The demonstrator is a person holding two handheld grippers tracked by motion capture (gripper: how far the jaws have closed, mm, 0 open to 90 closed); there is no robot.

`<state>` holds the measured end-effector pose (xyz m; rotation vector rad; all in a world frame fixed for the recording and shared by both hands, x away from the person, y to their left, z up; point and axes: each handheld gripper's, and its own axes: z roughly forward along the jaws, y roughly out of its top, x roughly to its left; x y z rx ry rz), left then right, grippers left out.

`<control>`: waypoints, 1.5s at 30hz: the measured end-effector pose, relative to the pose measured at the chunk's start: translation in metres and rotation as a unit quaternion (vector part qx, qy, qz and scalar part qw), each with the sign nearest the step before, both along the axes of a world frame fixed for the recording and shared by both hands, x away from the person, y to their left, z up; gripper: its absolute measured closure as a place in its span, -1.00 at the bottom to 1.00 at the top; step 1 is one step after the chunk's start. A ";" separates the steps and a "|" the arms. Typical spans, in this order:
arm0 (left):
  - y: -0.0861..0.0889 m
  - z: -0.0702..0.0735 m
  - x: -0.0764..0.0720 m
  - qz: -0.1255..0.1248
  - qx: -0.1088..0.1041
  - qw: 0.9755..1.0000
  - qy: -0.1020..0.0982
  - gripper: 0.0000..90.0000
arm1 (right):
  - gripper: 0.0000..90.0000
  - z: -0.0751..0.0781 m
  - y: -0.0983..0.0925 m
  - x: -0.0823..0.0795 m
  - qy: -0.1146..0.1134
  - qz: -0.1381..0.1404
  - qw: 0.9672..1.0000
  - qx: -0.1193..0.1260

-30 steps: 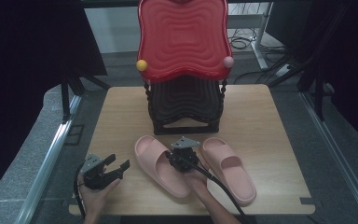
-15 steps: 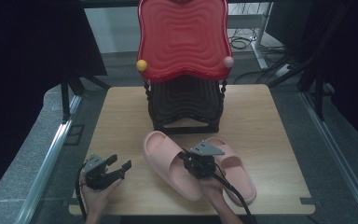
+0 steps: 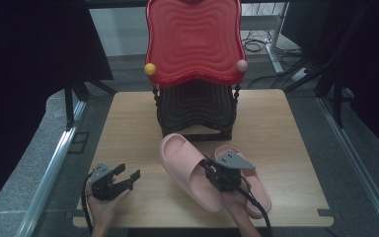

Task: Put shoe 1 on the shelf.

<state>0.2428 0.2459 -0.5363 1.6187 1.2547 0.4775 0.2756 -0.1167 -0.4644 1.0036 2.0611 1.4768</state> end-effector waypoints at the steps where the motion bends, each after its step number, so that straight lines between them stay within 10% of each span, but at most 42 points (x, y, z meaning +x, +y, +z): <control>1: 0.000 0.000 0.000 0.000 0.000 1.000 0.000 -0.36 | 0.86 0.001 -0.001 0.000 -0.001 -0.002 1.000 0.003; 27: 0.000 -0.001 0.001 0.001 -0.002 1.000 0.001 -0.36 | 0.86 0.059 -0.016 -0.006 -0.077 -0.023 0.995 0.062; 45: 0.001 -0.002 0.001 0.002 -0.002 1.000 0.002 -0.36 | 0.86 0.111 -0.002 0.024 -0.100 -0.042 0.991 0.082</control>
